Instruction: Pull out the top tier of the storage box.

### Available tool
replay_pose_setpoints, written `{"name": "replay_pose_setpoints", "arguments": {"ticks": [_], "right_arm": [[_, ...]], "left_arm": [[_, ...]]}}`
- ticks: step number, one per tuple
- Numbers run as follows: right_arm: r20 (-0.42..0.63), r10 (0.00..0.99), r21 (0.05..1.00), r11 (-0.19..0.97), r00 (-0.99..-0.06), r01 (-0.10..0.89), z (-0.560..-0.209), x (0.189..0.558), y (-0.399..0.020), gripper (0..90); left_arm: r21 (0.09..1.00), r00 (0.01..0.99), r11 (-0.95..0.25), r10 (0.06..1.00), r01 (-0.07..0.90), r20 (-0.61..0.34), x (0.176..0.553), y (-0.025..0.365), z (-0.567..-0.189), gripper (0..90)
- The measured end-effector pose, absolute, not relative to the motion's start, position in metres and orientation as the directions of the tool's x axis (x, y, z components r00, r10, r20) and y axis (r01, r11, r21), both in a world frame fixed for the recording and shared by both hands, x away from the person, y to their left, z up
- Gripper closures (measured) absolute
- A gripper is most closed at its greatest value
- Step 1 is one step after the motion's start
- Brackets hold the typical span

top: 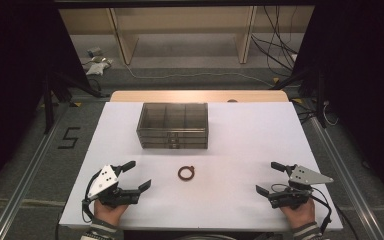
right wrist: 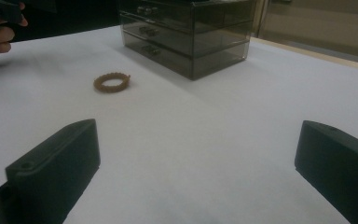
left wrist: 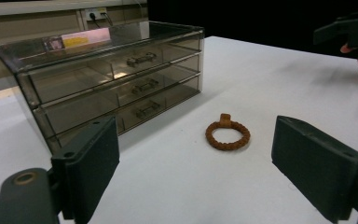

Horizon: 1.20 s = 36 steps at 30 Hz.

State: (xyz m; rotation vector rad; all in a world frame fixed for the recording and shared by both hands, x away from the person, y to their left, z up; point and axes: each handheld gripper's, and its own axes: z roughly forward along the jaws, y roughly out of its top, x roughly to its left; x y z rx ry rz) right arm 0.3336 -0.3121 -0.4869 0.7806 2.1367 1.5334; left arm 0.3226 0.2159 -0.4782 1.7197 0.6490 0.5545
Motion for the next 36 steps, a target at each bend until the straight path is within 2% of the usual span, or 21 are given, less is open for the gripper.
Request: {"name": "replay_pose_setpoints", "arguments": {"ticks": [19,26,36], "right_arm": [[0.009,0.649,0.938,0.258,-0.761,0.232,-0.488,0.336,-0.31,1.3],[0.007,0.647,0.931,0.273,-0.762,0.241,-0.489,0.335,-0.308,1.7],[0.002,0.649,0.929,0.28,-0.761,0.241,-0.489,0.335,-0.307,1.7]], "left_arm": [[0.978,0.795,-0.167,0.607,0.127,0.0,0.345,0.2,-0.451,22.0],[0.969,0.804,-0.201,0.594,0.14,0.007,0.357,0.194,-0.445,24.2],[0.959,0.818,-0.253,0.574,0.126,0.044,0.369,0.183,-0.437,22.8]]}}
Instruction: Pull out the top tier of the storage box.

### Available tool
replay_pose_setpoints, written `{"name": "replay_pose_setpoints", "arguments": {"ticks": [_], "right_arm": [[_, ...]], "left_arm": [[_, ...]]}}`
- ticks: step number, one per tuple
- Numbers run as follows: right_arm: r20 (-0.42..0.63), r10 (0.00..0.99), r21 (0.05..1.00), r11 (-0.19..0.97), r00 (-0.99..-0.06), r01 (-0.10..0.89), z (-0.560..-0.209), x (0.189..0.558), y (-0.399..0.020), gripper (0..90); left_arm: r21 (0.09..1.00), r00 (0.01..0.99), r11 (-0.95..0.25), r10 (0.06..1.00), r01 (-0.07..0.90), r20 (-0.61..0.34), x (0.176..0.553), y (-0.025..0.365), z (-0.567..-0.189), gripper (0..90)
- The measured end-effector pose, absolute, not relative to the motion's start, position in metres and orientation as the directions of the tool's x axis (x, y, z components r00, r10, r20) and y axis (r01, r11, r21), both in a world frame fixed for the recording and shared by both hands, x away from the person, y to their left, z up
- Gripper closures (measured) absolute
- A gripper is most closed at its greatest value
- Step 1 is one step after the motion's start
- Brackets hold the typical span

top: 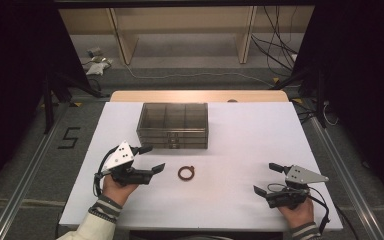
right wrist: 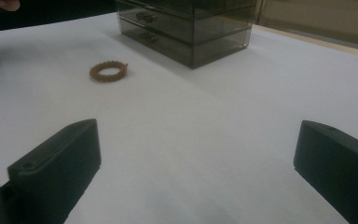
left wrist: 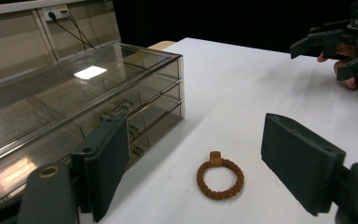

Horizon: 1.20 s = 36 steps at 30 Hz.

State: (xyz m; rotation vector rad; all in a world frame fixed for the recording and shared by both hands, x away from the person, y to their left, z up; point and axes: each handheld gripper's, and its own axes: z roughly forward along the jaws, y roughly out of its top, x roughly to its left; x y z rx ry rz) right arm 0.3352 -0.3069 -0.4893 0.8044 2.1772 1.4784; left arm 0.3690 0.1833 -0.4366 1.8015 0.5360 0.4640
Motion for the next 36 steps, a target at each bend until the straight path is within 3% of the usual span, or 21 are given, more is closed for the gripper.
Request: {"name": "replay_pose_setpoints", "arguments": {"ticks": [28,32,36], "right_arm": [[0.005,0.646,0.93,0.278,-0.763,0.242,-0.489,0.335,-0.307,2.0],[0.007,0.642,0.931,0.276,-0.766,0.24,-0.489,0.335,-0.307,2.1],[0.014,0.641,0.931,0.271,-0.768,0.243,-0.489,0.335,-0.308,2.1]], "left_arm": [[0.914,0.862,-0.377,0.502,0.148,0.067,0.395,0.152,-0.417,19.0],[0.905,0.895,-0.4,0.444,0.146,0.052,0.398,0.151,-0.417,19.9],[0.896,0.906,-0.433,0.412,0.101,0.097,0.397,0.15,-0.415,21.4]]}}
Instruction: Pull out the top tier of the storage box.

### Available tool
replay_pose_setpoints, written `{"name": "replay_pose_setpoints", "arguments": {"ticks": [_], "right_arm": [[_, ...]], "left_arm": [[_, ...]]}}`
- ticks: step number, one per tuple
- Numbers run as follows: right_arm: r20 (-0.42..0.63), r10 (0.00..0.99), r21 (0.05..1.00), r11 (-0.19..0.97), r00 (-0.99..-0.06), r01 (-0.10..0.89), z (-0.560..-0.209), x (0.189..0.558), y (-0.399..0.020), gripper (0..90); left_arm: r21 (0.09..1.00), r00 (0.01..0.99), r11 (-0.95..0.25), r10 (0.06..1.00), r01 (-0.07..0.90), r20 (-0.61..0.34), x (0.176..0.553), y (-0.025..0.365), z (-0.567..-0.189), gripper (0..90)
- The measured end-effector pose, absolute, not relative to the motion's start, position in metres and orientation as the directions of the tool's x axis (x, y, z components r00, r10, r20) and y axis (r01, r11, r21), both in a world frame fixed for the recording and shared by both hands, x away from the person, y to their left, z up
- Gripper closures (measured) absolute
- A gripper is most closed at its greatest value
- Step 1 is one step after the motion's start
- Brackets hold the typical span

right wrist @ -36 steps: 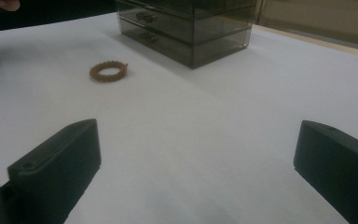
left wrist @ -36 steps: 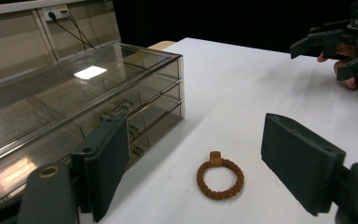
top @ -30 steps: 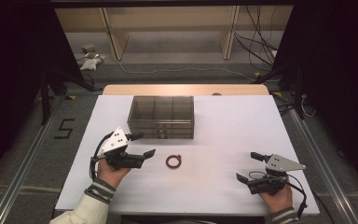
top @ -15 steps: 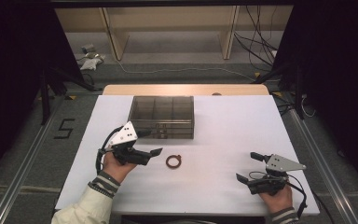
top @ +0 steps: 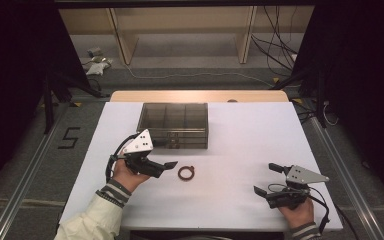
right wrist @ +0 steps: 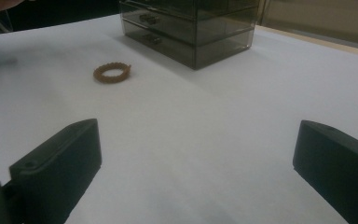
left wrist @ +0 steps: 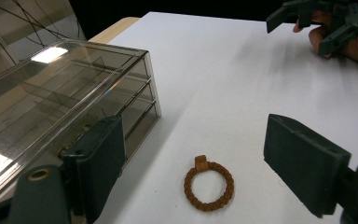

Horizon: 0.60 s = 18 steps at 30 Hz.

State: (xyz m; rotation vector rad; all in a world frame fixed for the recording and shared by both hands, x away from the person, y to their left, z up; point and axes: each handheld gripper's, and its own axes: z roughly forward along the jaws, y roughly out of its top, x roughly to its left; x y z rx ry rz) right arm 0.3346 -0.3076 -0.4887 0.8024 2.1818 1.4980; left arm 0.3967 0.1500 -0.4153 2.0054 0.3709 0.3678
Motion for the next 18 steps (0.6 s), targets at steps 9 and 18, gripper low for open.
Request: {"name": "replay_pose_setpoints", "arguments": {"ticks": [9,18], "right_arm": [[0.011,0.64,0.932,0.273,-0.769,0.24,-0.4889,0.3347,-0.3073,2.2],[0.01,0.638,0.931,0.274,-0.77,0.24,-0.4888,0.3347,-0.3075,2.2]], "left_arm": [[0.862,0.897,-0.507,0.385,0.011,0.215,0.3939,0.1464,-0.4118,31.3],[0.818,0.838,-0.566,0.392,-0.107,0.381,0.3892,0.1411,-0.4129,39.9]]}}
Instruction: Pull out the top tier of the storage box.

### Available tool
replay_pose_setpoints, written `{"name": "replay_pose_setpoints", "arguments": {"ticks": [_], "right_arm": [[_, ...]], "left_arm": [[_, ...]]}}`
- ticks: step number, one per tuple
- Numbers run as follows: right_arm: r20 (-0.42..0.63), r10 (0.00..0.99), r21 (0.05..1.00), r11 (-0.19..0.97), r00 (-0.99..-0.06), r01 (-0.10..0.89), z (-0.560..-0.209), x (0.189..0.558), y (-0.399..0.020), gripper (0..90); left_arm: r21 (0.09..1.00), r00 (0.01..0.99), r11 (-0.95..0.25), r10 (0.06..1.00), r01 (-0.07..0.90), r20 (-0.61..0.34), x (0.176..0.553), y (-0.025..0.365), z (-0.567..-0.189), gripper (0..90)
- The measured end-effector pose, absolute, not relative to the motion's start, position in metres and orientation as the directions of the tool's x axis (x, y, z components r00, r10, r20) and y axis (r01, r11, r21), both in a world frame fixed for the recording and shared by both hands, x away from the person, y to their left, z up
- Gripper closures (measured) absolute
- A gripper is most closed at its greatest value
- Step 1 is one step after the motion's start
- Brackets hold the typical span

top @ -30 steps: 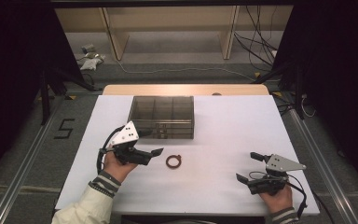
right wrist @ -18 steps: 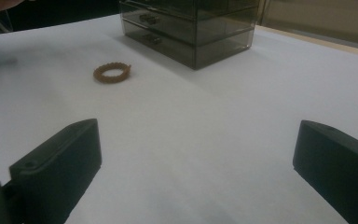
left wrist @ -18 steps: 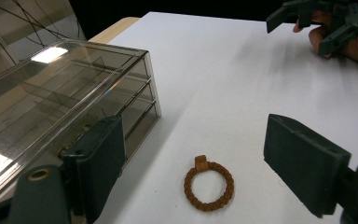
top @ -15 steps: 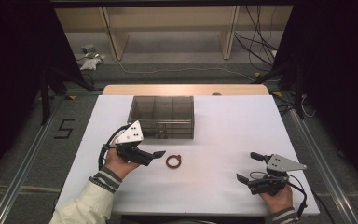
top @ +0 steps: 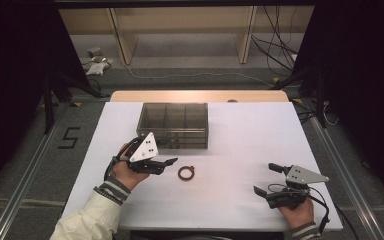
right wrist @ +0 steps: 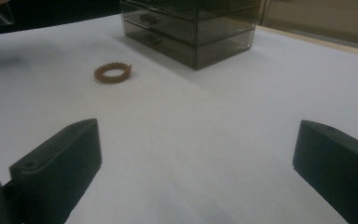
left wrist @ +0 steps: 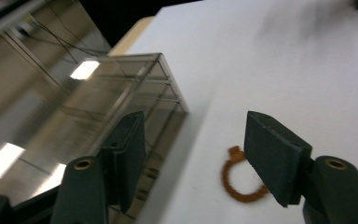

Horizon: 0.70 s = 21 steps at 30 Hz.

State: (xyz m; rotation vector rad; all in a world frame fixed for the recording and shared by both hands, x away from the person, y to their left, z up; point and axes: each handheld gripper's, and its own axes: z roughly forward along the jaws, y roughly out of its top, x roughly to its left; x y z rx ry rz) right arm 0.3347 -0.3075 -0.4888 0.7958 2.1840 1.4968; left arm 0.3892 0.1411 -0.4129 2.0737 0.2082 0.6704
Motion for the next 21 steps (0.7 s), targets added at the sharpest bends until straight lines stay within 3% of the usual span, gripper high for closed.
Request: {"name": "replay_pose_setpoints", "arguments": {"ticks": [4,10,21], "right_arm": [[0.011,0.638,0.931,0.274,-0.77,0.24,-0.4889,0.3346,-0.3074,2.2],[0.009,0.64,0.931,0.274,-0.769,0.239,-0.4889,0.3346,-0.3072,2.2],[0.012,0.64,0.93,0.275,-0.768,0.244,-0.4891,0.3349,-0.307,2.2]], "left_arm": [[0.776,0.803,-0.594,0.347,-0.212,0.485,0.3873,0.1381,-0.4164,40.7],[0.746,0.772,-0.603,0.321,-0.281,0.549,0.3852,0.1366,-0.4166,41.1],[0.695,0.706,-0.639,0.322,-0.33,0.631,0.3795,0.1322,-0.4163,40.1]]}}
